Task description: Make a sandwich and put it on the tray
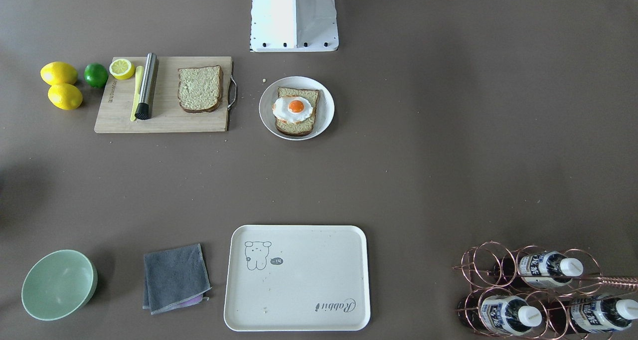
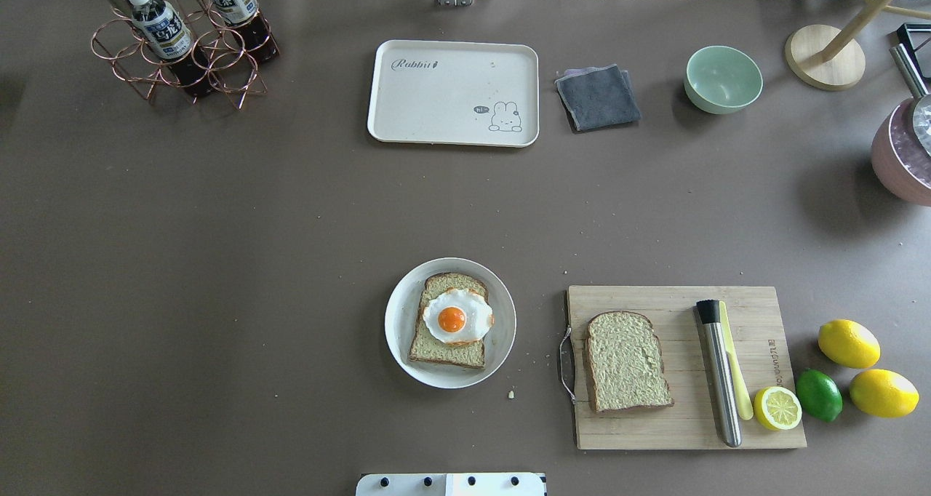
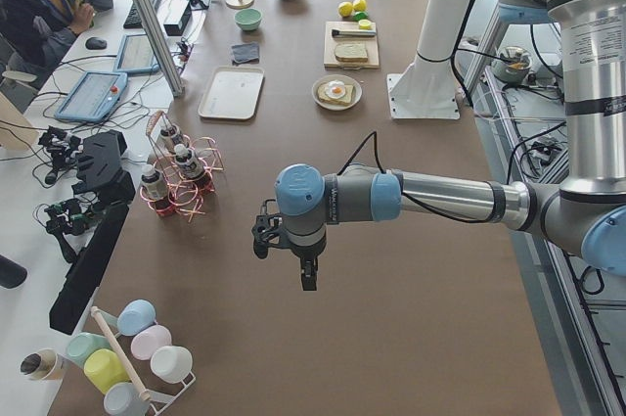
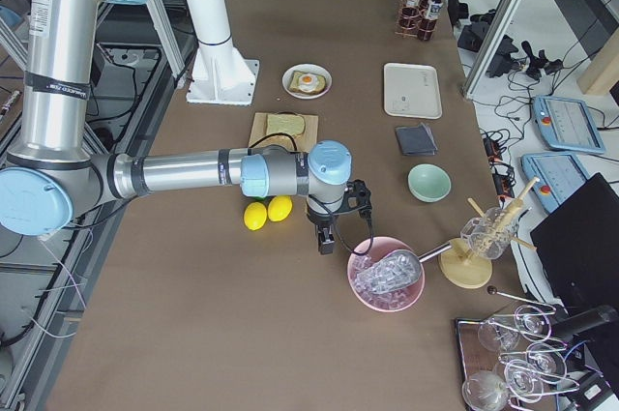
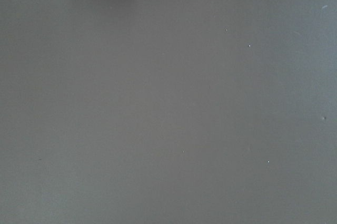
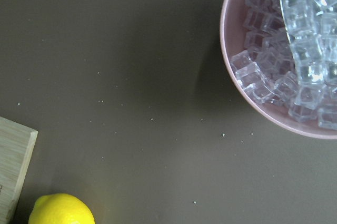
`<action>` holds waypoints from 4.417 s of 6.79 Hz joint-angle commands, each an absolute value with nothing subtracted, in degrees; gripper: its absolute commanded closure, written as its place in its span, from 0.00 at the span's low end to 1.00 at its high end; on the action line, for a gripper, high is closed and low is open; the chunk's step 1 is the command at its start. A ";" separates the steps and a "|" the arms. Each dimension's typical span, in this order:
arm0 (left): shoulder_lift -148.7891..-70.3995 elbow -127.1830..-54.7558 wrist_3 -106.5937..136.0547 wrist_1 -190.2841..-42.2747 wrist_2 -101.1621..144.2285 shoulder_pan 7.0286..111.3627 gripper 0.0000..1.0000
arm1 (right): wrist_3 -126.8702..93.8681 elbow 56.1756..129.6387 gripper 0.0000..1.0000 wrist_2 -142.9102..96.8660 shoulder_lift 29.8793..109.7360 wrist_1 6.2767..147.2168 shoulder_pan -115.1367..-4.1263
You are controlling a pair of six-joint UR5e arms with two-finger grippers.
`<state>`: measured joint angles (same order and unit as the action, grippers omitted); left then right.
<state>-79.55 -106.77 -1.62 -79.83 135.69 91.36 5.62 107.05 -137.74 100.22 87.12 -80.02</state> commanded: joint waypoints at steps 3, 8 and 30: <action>-79.37 -107.32 -2.11 -81.81 135.70 91.14 0.02 | -5.32 111.16 0.00 -141.50 100.37 79.28 -70.07; -79.37 -107.14 -2.02 -84.80 135.79 91.14 0.02 | -55.55 115.57 0.00 -130.81 96.10 58.11 -46.54; -79.28 -106.96 -1.58 -85.96 135.79 91.93 0.02 | -73.21 110.91 1.00 -117.15 90.97 51.68 -27.94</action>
<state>-79.29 -107.05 -1.58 -85.99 135.79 91.92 -73.24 109.86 -116.88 91.16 51.69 -27.48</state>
